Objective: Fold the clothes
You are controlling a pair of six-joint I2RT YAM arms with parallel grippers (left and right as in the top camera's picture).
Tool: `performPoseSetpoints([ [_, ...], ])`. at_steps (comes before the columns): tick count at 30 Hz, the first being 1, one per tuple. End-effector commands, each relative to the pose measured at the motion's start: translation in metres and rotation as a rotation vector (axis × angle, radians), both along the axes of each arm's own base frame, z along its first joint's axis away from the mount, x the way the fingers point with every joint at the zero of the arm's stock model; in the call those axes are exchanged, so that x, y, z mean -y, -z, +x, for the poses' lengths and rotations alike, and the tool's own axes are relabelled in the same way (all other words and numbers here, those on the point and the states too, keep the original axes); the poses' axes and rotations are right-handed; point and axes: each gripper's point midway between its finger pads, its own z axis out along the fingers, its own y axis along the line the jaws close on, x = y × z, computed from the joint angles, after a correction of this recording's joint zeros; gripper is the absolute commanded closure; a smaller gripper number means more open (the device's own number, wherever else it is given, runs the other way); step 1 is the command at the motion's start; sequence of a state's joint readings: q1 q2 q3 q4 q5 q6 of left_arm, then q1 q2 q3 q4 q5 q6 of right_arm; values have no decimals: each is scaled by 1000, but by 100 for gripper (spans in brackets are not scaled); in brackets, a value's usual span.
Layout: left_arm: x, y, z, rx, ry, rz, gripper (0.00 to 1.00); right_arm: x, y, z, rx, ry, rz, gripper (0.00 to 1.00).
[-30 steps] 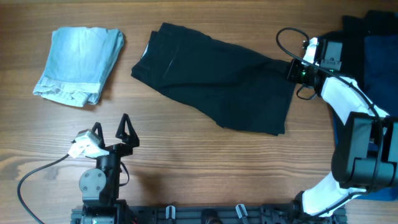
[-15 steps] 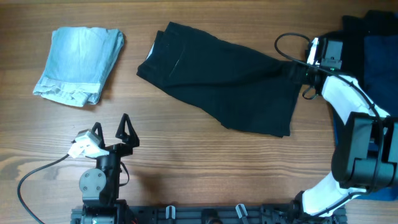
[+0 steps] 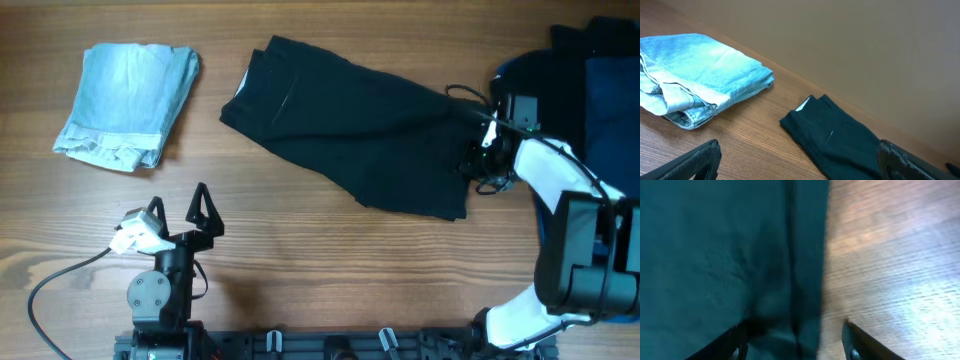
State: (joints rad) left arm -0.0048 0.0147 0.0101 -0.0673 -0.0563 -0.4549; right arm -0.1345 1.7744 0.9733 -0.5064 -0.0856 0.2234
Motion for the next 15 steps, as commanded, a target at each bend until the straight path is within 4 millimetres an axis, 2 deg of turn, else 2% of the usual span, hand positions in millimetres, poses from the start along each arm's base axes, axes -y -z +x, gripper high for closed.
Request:
performPoseSetpoints([
  [1, -2, 0, 0, 6, -12, -1, 0, -9, 5, 2, 44, -40, 42, 39],
  [4, -2, 0, 0, 6, -12, -1, 0, -22, -1, 13, 103, -104, 100, 41],
  [7, -2, 0, 0, 6, -12, 0, 0, -23, -3, 18, 125, -108, 109, 50],
  [10, -2, 0, 0, 6, -12, -1, 0, -23, -4, 19, 129, -109, 107, 60],
  [11, -2, 0, 0, 6, -12, -1, 0, -23, -4, 19, 130, -109, 107, 67],
  [15, -2, 0, 0, 6, -12, -1, 0, -21, -5, 18, 119, -105, 97, 68],
])
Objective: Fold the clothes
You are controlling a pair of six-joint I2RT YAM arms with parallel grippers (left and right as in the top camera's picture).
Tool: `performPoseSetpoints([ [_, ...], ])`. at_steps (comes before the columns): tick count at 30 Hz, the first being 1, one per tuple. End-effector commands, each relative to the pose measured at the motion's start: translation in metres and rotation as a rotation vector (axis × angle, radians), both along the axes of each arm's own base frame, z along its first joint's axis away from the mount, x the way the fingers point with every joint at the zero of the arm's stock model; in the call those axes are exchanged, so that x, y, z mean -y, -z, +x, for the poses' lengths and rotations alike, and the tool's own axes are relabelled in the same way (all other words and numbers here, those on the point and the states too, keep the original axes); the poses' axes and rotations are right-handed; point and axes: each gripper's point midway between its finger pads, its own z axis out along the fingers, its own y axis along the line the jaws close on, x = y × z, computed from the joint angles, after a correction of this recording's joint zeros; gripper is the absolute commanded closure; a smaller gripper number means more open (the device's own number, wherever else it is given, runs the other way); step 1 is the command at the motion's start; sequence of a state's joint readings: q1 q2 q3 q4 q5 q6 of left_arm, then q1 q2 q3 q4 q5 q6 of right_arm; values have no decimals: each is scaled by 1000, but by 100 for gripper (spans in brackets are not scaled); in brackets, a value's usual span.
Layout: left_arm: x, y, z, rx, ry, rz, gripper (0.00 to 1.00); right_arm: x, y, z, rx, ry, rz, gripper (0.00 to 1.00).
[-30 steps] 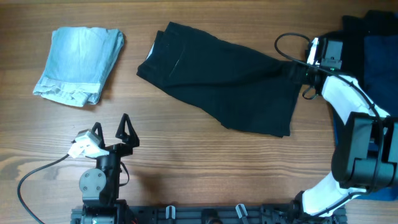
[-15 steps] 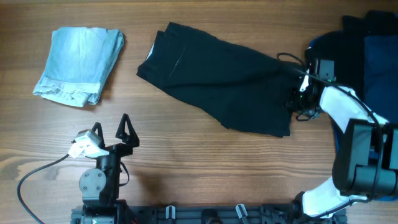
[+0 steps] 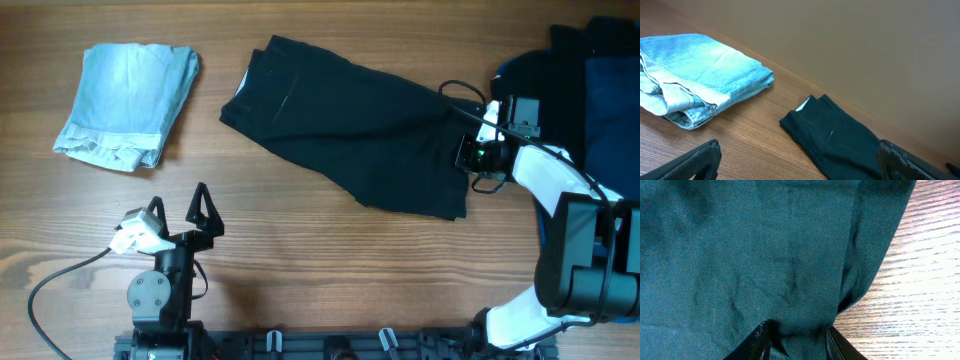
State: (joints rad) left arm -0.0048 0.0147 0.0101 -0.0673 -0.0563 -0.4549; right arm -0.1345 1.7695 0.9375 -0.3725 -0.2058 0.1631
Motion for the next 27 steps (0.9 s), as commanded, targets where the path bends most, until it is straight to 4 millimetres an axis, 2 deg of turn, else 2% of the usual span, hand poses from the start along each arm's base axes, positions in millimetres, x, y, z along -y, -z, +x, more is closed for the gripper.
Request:
performPoseSetpoints([
  [1, -2, 0, 0, 6, -12, -1, 0, -2, -3, -2, -13, -9, 9, 69],
  [2, -2, 0, 0, 6, -12, -1, 0, 1, -6, -3, -23, -3, -7, 75],
  [5, -2, 0, 0, 6, -12, -1, 0, 11, -24, -8, -42, 17, -60, 82],
  [6, -2, 0, 0, 6, -12, -1, 0, 12, -26, -9, -42, 21, -69, 83],
  [8, -2, 0, 0, 6, -12, -1, 0, 12, -32, -12, -44, 21, -72, 94],
  [9, -2, 0, 0, 6, -12, -1, 0, 12, -32, -14, -50, 22, -71, 96],
  [17, -2, 0, 0, 6, -12, 0, 0, 11, -24, -30, -118, 24, -68, 96],
  [21, -2, 0, 0, 6, -12, -1, 0, 11, -22, -31, -117, 24, -68, 95],
  [22, -2, 0, 0, 6, -12, -1, 0, 11, -23, -30, -113, 25, -68, 89],
  [24, -2, 0, 0, 6, -12, -1, 0, 10, -19, -30, -120, 24, -63, 66],
  [27, -2, 0, 0, 6, -12, -1, 0, 11, -12, -27, -114, 23, -64, 60],
])
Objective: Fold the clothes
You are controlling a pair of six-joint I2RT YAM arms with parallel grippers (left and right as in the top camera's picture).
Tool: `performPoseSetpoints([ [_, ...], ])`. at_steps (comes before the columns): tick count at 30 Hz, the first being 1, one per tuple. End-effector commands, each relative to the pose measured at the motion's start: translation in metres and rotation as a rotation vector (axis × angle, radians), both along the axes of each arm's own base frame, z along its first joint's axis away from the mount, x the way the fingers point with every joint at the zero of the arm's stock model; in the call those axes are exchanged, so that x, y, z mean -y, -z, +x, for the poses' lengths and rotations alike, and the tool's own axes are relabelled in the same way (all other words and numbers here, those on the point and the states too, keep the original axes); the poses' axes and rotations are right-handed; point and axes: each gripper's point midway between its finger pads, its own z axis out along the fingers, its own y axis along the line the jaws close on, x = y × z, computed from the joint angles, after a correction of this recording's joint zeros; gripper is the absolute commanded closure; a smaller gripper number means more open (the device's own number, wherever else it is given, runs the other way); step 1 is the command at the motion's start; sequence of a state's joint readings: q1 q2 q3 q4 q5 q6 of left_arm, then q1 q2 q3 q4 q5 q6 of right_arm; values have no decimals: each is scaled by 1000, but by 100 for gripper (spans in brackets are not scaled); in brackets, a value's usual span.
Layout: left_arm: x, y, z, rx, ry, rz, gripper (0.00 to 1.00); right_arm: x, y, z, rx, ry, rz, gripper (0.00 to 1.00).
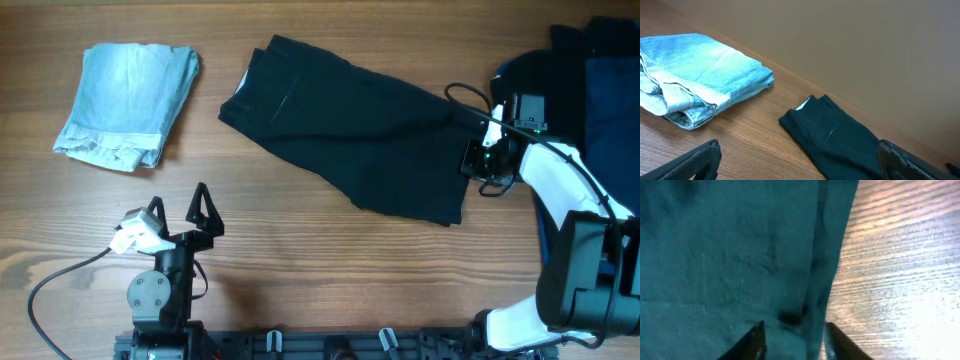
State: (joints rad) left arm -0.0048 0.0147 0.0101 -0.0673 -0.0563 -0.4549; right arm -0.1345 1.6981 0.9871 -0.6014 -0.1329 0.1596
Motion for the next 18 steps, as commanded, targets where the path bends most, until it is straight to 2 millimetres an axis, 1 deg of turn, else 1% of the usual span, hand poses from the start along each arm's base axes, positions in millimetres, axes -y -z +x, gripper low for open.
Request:
performPoseSetpoints([
  [1, -2, 0, 0, 6, -12, -1, 0, 2, 9, 3, 13, 4, -10, 60],
  [11, -2, 0, 0, 6, -12, -1, 0, 0, 11, 3, 16, 31, 8, 62],
  [14, -2, 0, 0, 6, -12, -1, 0, 0, 17, 2, 22, 33, 11, 61],
  [15, -2, 0, 0, 6, -12, 0, 0, -4, 18, 2, 30, 26, 30, 61],
  [16, -2, 0, 0, 6, -12, -1, 0, -12, 18, 4, 49, 0, 72, 61],
  [18, -2, 0, 0, 6, -12, -1, 0, -18, 16, 6, 62, -12, 108, 62],
])
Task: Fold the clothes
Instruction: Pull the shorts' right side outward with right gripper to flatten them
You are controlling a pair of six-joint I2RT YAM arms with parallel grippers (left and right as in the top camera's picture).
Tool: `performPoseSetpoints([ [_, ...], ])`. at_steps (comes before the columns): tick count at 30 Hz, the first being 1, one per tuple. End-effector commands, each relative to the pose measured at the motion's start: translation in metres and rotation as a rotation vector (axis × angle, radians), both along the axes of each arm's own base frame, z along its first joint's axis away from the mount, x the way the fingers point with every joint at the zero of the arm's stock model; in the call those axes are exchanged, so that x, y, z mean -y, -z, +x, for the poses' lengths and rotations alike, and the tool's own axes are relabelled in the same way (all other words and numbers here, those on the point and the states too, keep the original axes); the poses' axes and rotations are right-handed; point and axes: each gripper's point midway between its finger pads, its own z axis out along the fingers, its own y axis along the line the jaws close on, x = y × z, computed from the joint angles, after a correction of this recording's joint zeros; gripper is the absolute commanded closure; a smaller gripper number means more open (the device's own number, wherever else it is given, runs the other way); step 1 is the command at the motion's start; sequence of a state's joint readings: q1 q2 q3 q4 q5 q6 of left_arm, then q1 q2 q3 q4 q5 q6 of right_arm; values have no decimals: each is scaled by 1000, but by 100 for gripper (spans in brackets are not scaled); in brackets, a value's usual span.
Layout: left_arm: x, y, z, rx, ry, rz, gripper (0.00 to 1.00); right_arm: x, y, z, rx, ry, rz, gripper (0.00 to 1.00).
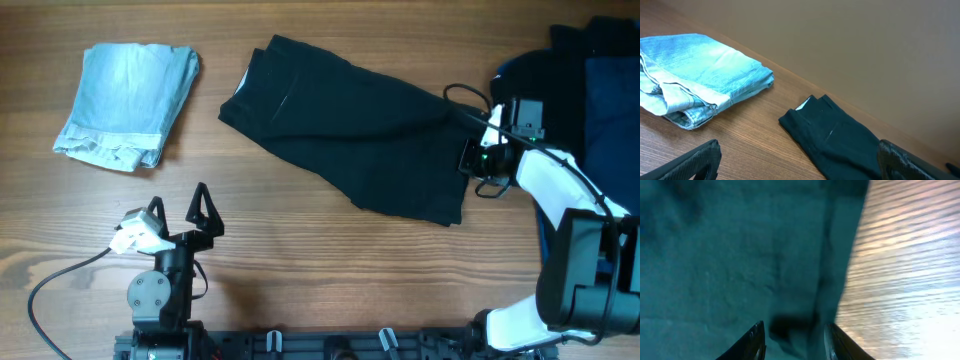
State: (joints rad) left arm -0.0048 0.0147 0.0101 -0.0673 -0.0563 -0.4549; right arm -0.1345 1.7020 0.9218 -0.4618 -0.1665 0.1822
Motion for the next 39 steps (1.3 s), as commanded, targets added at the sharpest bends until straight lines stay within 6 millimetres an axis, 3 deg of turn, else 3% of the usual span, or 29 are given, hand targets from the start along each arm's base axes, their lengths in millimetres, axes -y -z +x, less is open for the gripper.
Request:
performPoseSetpoints([
  [1, -2, 0, 0, 6, -12, -1, 0, -16, 5, -1, 3, -32, 90, 65],
  [9, -2, 0, 0, 6, -12, -1, 0, -18, 5, -2, 2, -36, 102, 96],
  [11, -2, 0, 0, 6, -12, -1, 0, -11, 9, -8, -31, -19, 60, 96],
  [14, -2, 0, 0, 6, -12, 0, 0, 42, 16, -41, -179, 167, -219, 96],
  [15, -2, 0, 0, 6, -12, -1, 0, 52, 15, -48, -204, 218, -266, 96],
  [21, -2, 0, 0, 6, -12, -1, 0, 39, 13, -38, -168, 193, -191, 96],
  [23, -2, 0, 0, 6, -12, -1, 0, 34, -2, -26, -133, 151, -165, 96],
  [26, -2, 0, 0, 6, -12, 0, 0, -13, -66, 13, 51, -50, 67, 95],
  [29, -2, 0, 0, 6, -12, -1, 0, -32, -90, 22, 92, -103, 120, 96],
  [33, -2, 0, 0, 6, -12, -1, 0, -53, -76, 21, 56, -165, 90, 94],
  [37, -2, 0, 0, 6, -12, -1, 0, -44, -36, 35, 8, -151, -29, 95],
  [39, -2, 0, 0, 6, -12, -1, 0, -45, -15, 56, 43, -150, -30, 96],
])
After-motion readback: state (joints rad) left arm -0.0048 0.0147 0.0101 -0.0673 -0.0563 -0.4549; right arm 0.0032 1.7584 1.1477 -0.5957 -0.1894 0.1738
